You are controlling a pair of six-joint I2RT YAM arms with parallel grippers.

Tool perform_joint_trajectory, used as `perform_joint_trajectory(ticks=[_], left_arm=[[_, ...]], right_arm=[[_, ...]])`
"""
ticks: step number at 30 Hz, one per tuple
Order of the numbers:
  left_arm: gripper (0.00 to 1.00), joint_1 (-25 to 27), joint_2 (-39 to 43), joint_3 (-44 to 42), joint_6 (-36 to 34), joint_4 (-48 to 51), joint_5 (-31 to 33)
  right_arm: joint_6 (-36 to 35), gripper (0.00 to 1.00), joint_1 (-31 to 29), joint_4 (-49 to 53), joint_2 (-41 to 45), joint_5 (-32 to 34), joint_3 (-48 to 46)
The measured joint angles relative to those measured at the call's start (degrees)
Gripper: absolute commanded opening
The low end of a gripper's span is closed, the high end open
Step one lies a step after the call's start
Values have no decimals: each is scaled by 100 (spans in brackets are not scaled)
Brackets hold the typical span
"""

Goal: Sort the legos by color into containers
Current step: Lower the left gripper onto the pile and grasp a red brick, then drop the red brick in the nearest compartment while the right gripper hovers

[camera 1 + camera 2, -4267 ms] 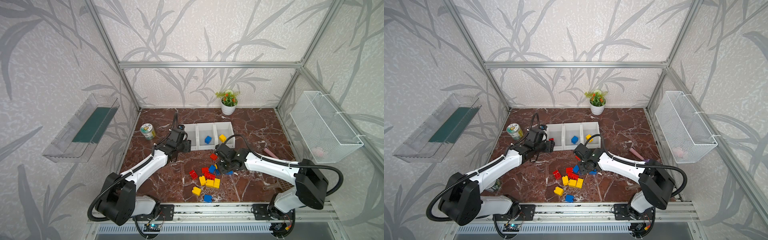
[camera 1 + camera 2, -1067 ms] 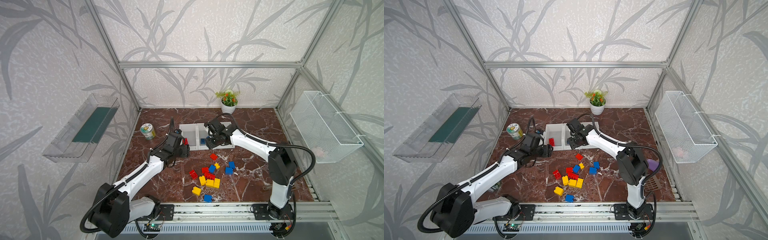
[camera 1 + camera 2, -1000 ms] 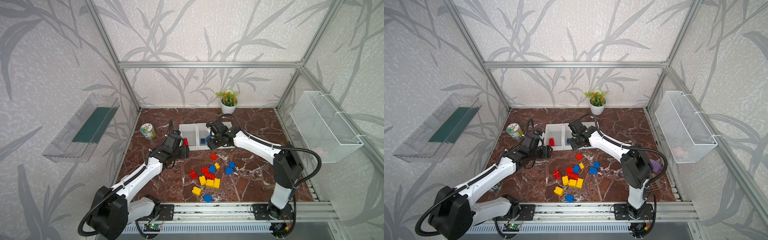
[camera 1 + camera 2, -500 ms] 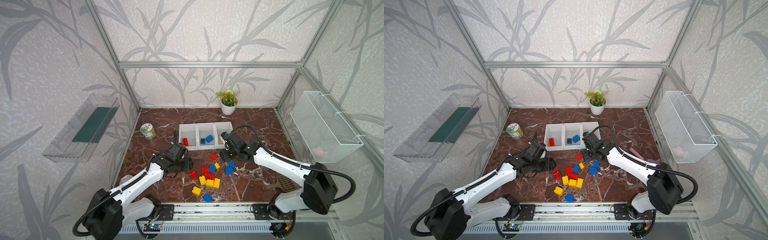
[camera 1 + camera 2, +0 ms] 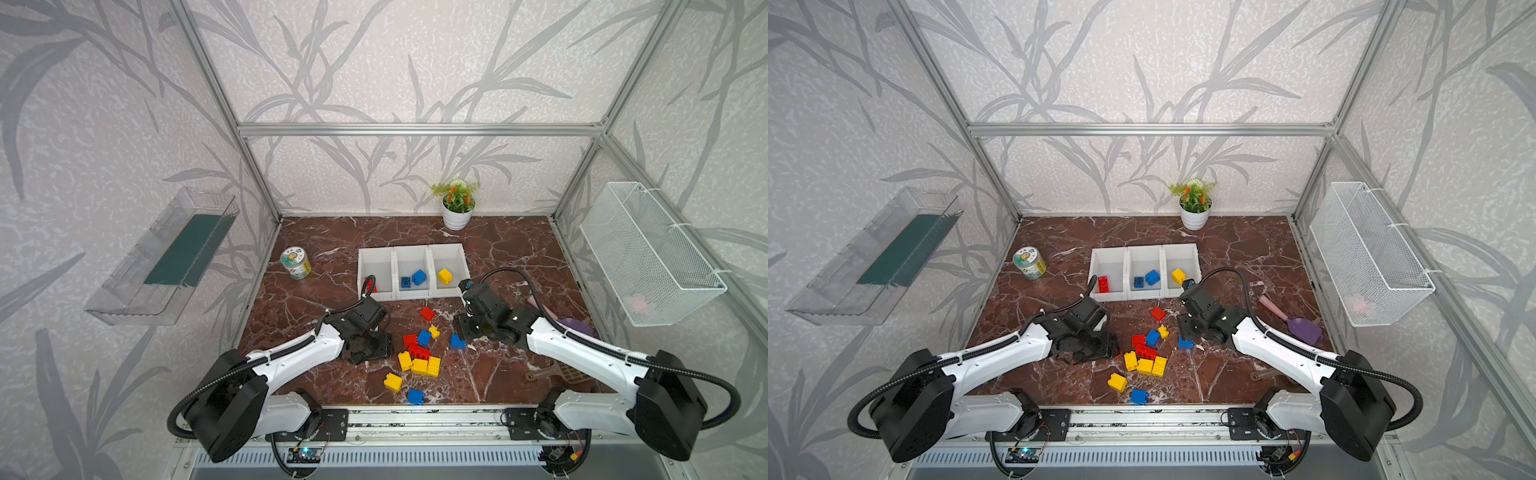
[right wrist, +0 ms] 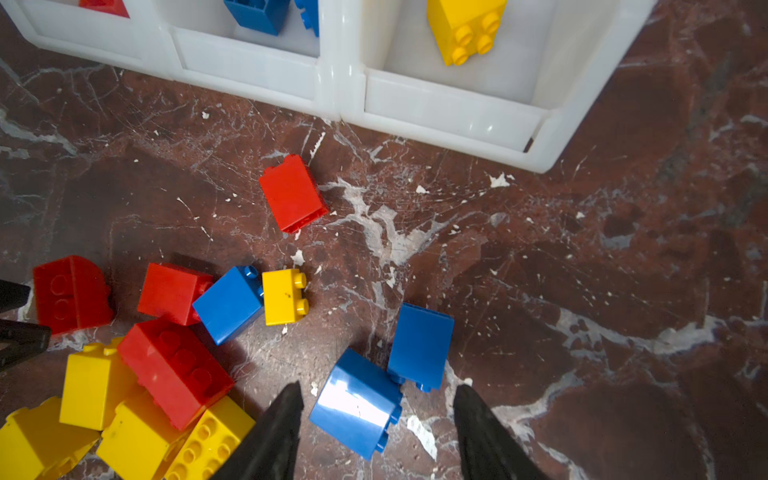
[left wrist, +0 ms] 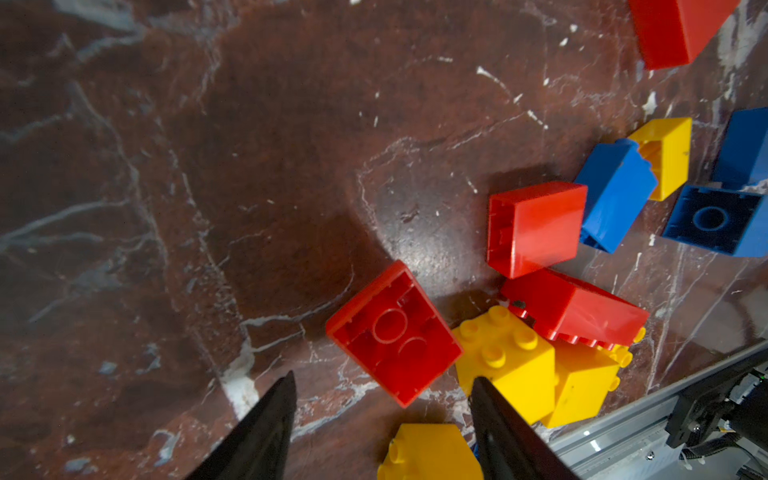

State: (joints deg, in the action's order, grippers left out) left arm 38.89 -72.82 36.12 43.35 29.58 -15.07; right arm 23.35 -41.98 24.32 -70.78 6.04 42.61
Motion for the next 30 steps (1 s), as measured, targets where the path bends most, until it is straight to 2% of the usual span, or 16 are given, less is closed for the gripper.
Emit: perform_joint_trajectory(ticks=[16,30], left_arm=[[68,7,-826,339,-326,-313,46],[49,7,-1027,509,-664,-164,201]], right_arm=[[306,60,0,-201,197,310,-498],[428,59,0,-256,153,352,-546]])
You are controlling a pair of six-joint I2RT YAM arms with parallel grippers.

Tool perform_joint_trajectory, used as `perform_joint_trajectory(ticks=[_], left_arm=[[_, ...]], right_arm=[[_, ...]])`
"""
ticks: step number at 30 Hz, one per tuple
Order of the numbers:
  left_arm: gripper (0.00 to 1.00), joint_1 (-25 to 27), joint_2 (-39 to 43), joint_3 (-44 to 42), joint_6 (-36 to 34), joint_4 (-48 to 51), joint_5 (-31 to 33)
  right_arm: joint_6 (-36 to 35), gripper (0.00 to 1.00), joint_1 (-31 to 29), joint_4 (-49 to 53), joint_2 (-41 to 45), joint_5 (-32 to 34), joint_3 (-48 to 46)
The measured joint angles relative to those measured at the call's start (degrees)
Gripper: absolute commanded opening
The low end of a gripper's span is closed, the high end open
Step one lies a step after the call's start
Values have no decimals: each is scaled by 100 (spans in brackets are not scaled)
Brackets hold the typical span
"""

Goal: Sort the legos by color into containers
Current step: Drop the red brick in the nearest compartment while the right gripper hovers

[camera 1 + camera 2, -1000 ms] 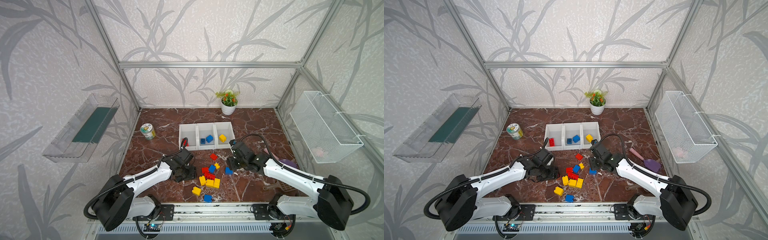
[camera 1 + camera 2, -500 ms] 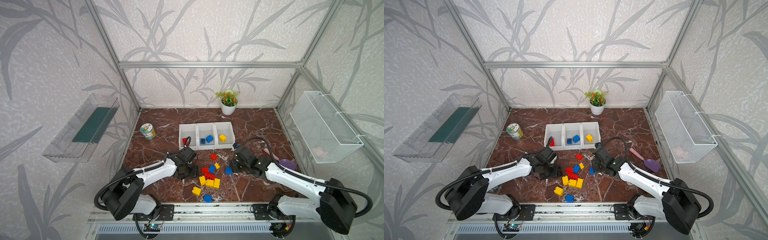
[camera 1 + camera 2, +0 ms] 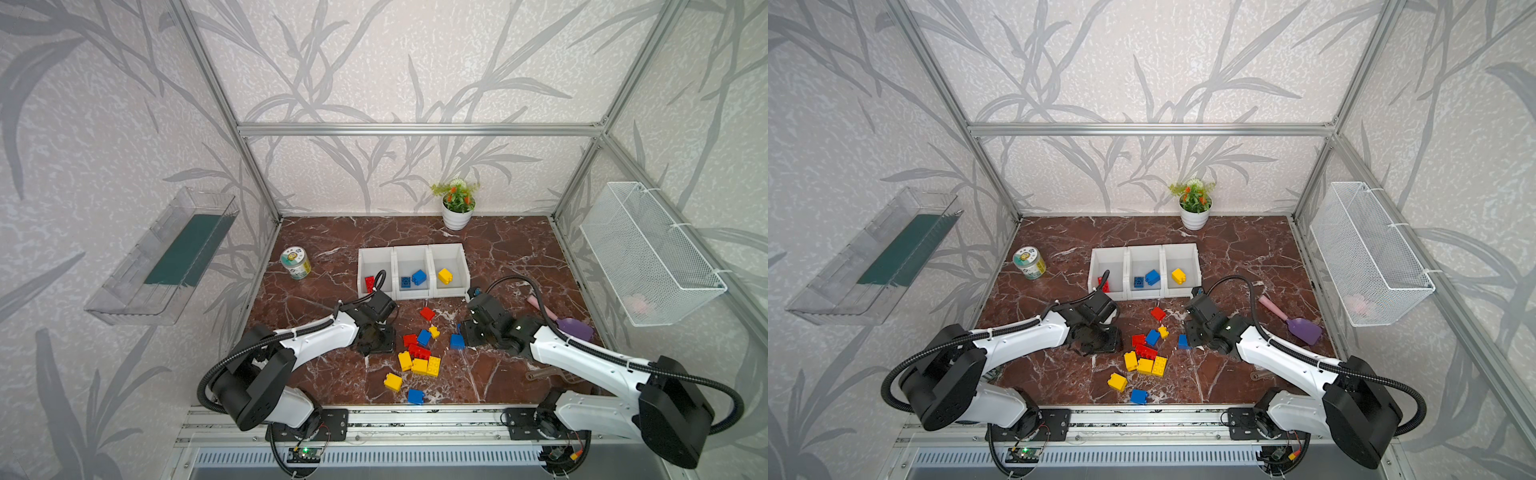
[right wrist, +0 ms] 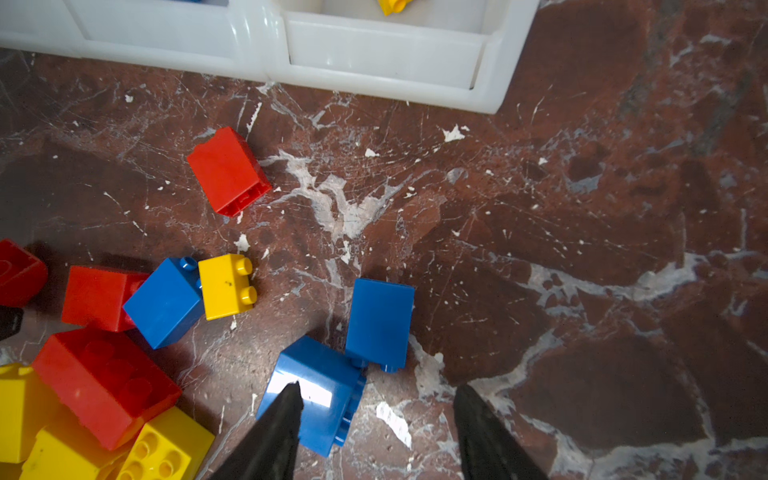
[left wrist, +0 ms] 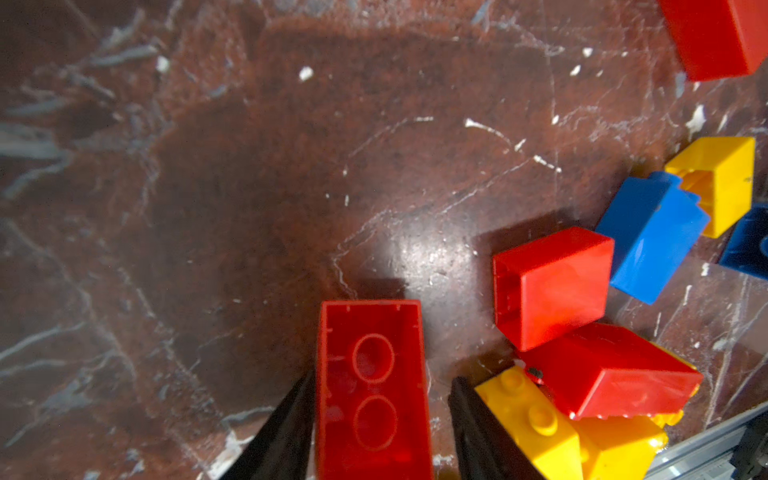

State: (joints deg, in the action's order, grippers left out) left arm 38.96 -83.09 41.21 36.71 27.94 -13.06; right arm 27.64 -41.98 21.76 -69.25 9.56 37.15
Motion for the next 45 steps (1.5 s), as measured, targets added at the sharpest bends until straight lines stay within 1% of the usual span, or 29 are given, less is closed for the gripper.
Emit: perform_joint_trajectory(ticks=[3,11,18,21,25,27,30,33,36,41,45], left_arm=[[45,0,0,0,-72,33,15],[31,0,2,0,-188,50,98],[29,0,11,96,-273,138,140],[29,-4,68,326,-356,199,164],[29,-94,151,861,-442,337,413],[29,-236,181,1097,-564,339,490],[29,-654,208,1379,-732,256,586],[29,-1123,199,1456,-833,-24,654],[29,-1453,15,1602,-916,-269,708],[29,-1631,-643,2063,-1067,-623,715],[29,-1725,-1034,2271,-1172,-839,693]], right_arm=[[11,59,0,-26,-37,0,0],[50,58,0,-52,-57,7,0],[127,58,0,46,-57,28,24],[138,57,0,227,-55,50,94],[153,57,0,507,4,66,251],[160,57,0,612,52,79,326],[197,57,0,734,101,94,433],[240,57,0,826,105,94,542],[254,57,0,942,103,92,686],[249,57,0,1141,-15,90,994],[247,57,0,1285,-186,90,1182]])
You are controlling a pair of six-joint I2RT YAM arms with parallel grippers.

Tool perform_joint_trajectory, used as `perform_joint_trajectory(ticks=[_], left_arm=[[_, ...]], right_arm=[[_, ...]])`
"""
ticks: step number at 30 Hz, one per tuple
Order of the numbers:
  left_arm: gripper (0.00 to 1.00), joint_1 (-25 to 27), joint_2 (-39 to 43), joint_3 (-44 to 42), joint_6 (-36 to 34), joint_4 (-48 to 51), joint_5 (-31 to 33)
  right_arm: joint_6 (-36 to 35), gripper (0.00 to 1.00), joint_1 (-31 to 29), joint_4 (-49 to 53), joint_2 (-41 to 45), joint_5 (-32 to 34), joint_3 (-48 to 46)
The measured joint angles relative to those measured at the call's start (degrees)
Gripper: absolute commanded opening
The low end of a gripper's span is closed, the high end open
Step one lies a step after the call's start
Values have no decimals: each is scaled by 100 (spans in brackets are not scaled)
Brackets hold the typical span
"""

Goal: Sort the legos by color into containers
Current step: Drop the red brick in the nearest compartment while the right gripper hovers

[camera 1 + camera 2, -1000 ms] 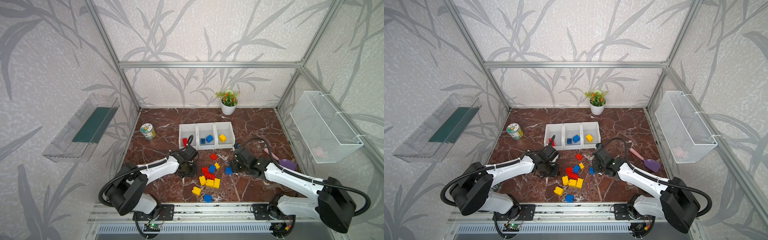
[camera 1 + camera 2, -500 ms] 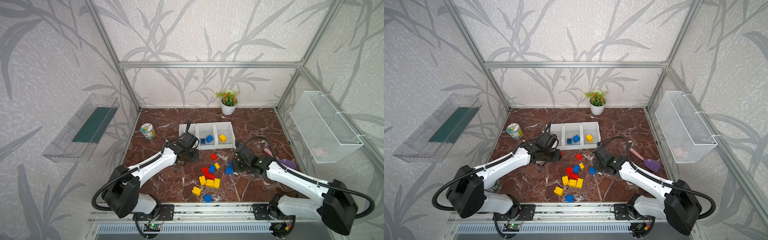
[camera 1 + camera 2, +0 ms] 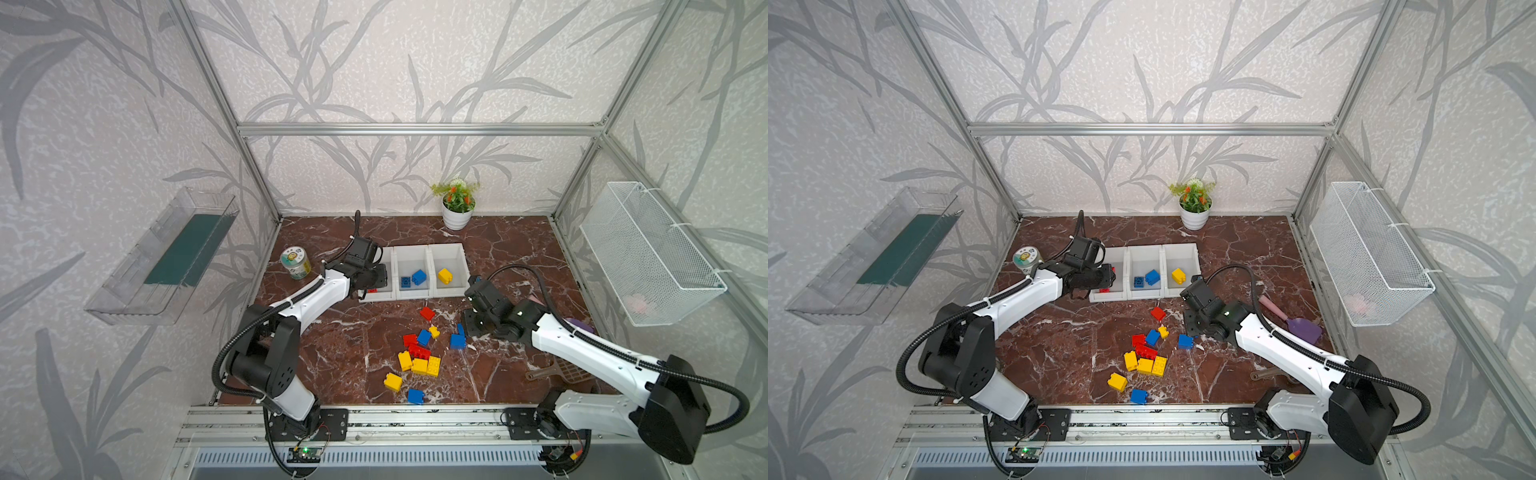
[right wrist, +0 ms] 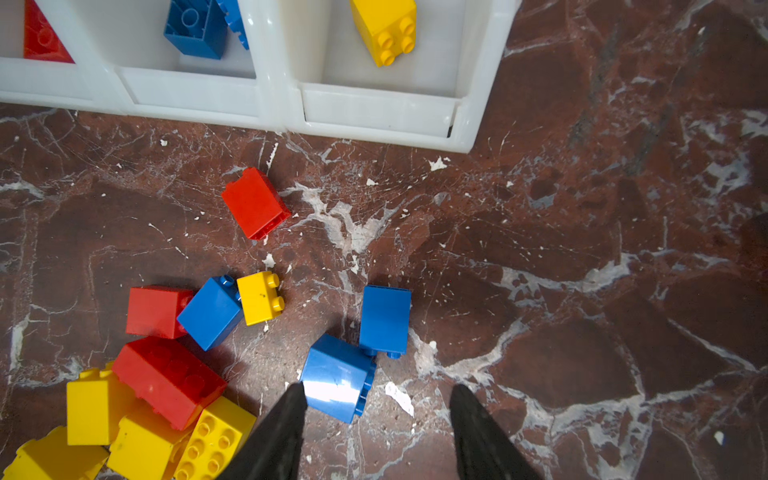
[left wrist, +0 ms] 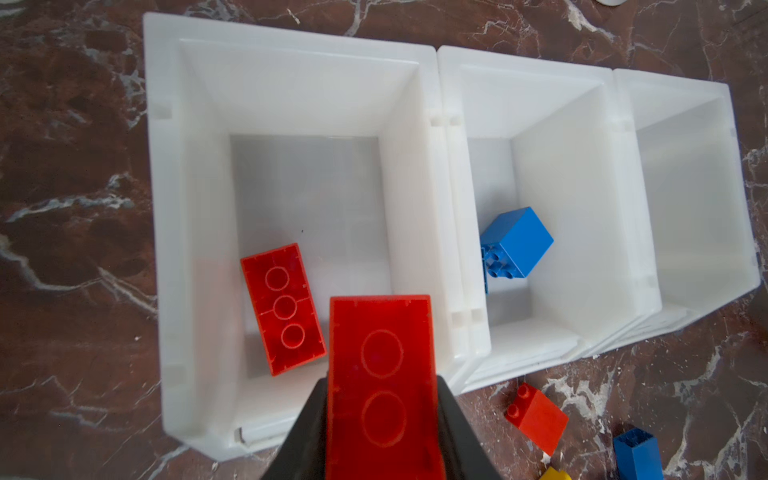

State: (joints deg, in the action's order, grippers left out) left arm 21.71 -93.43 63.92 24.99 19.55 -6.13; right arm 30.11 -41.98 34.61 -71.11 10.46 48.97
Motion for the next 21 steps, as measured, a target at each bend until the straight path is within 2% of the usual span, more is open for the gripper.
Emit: perform_joint_trajectory(ticks=[5,12,21], left_arm=[[30,-177,-295,87,-44,-146,-142],[41,-282,-417,83,17,-398,-455],[47,-315,-415,-85,52,-636,-575]], right_arm=[[-13,57,0,160,-164,4,173],[-98,57,2,295,-223,74,382],[-125,57,4,435,-284,109,509]])
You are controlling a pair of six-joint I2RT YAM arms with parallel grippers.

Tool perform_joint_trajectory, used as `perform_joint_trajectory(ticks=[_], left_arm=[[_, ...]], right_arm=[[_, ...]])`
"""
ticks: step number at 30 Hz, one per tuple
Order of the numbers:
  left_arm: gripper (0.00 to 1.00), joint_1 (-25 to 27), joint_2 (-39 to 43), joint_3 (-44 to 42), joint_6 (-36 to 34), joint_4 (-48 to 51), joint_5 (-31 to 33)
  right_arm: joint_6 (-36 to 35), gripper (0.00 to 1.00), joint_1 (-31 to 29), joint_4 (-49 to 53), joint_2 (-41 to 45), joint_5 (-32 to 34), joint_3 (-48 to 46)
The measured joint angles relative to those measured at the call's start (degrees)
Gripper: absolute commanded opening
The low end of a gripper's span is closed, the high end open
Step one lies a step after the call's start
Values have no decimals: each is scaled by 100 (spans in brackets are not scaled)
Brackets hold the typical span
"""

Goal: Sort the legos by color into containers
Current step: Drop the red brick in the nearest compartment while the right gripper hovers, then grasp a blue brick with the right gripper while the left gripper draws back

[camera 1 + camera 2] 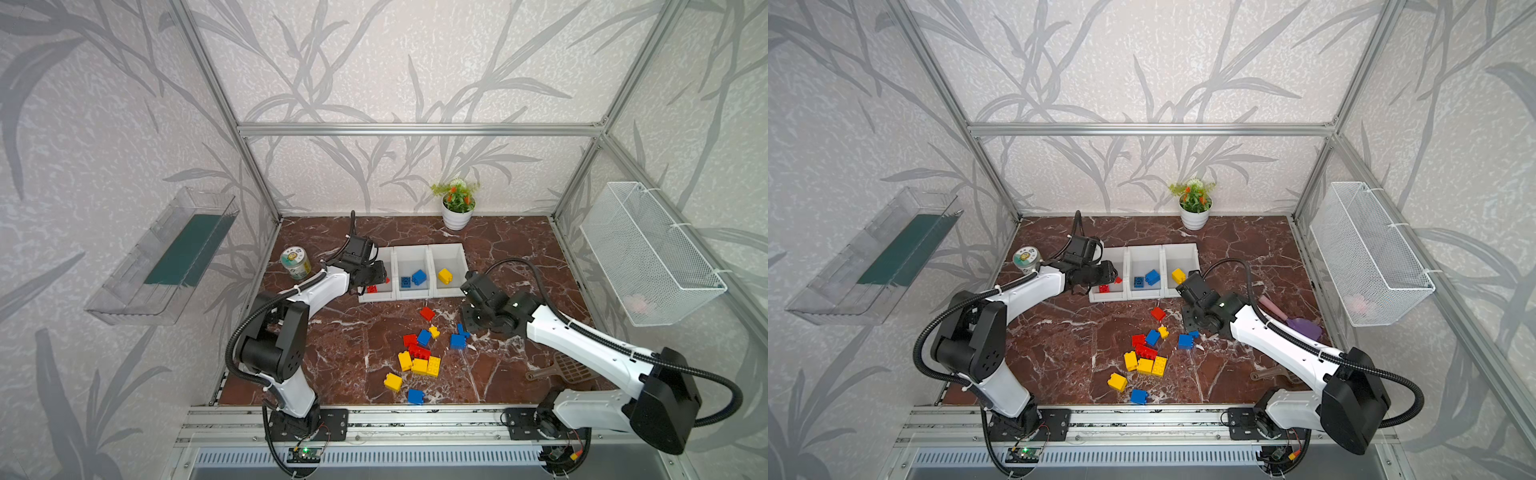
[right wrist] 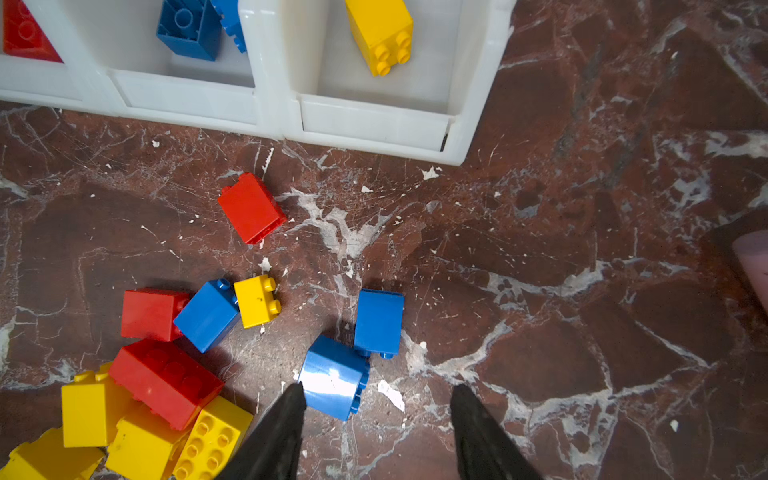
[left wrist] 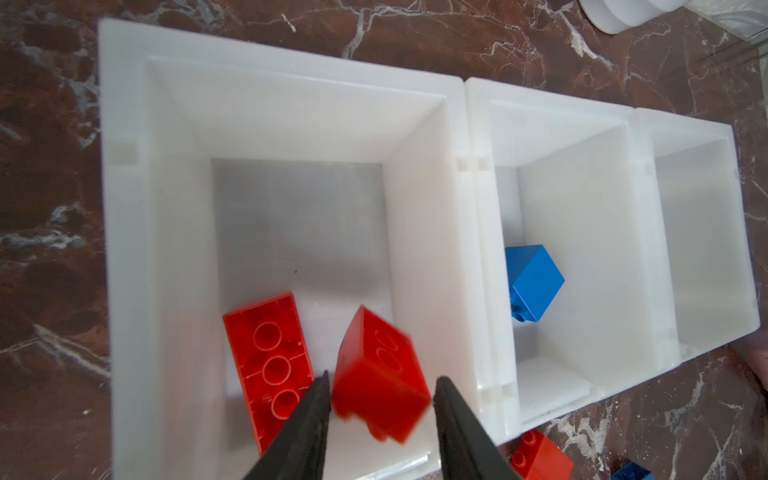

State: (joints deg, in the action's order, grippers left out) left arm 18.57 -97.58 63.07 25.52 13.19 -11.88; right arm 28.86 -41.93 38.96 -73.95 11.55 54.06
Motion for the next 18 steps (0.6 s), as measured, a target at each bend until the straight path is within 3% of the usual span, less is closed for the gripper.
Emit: perform_joint_trajectory(ticks=[18], left_arm=[[51,-59,750,-789,133,-308,-4]], right_arm=[[-120,57,0,39,-293,-162,107]])
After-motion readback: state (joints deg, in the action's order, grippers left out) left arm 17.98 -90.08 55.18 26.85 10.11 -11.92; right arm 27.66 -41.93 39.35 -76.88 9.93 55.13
